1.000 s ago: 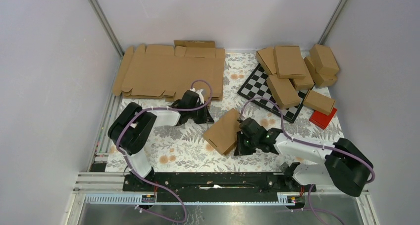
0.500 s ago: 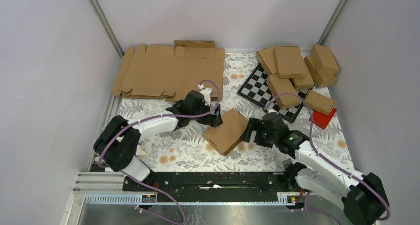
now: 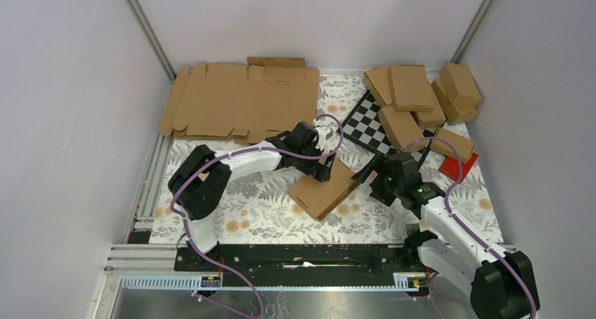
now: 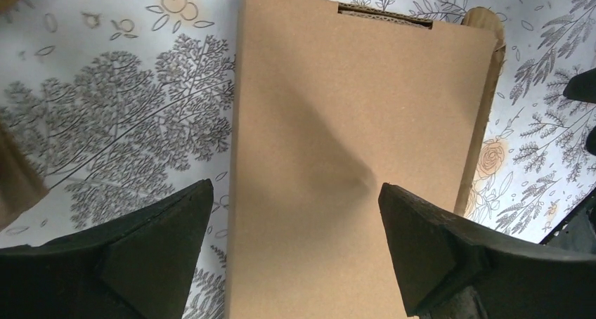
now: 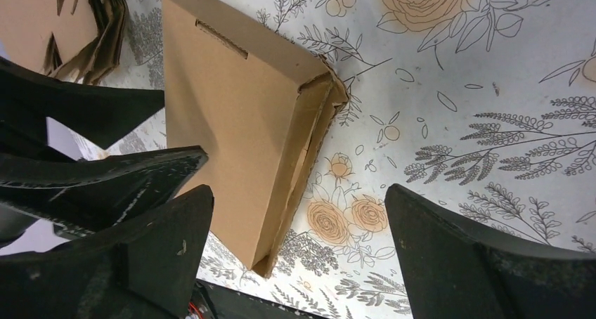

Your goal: Fold the paper box

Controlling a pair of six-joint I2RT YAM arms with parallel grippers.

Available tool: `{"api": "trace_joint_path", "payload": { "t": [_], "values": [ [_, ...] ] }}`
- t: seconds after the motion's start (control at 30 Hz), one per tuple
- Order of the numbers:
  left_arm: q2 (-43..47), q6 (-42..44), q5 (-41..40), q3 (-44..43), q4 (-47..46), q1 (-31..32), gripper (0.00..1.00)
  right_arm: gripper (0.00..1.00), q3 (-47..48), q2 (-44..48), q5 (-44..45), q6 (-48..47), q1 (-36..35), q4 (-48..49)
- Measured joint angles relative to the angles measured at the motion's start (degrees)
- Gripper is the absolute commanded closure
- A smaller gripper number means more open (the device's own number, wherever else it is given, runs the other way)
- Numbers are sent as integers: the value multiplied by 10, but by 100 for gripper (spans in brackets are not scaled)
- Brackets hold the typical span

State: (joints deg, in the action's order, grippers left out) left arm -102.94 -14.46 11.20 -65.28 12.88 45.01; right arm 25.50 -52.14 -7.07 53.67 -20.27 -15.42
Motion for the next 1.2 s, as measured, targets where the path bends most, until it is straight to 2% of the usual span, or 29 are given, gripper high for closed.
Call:
{"api": "trace_joint_path", "payload": {
  "t": [0.17, 0.47, 0.6, 0.77, 0.9, 1.03, 1.2],
  "values": [
    [-38, 5, 33, -30, 32, 0, 1, 4, -29, -10, -17, 50, 1, 43],
    [-40, 5, 108, -26, 23, 1, 1, 15, -78, -47, -56, 115, 1, 139],
    [-40, 5, 116, -25, 20, 5, 1, 27, -78, -83, -77, 129, 2, 171],
    [-33, 5, 113, 0, -11, 13, 1, 42, -78, -85, -79, 137, 2, 174],
    [-21, 0, 112, 22, -35, 14, 1, 42, -79, -83, -76, 139, 3, 174],
    [-17, -18, 116, 36, -61, 14, 1, 33, -79, -84, -76, 132, 5, 173],
    [-5, -51, 121, 59, -89, 14, 1, 29, -75, -74, -76, 94, 5, 172]
  ]
}}
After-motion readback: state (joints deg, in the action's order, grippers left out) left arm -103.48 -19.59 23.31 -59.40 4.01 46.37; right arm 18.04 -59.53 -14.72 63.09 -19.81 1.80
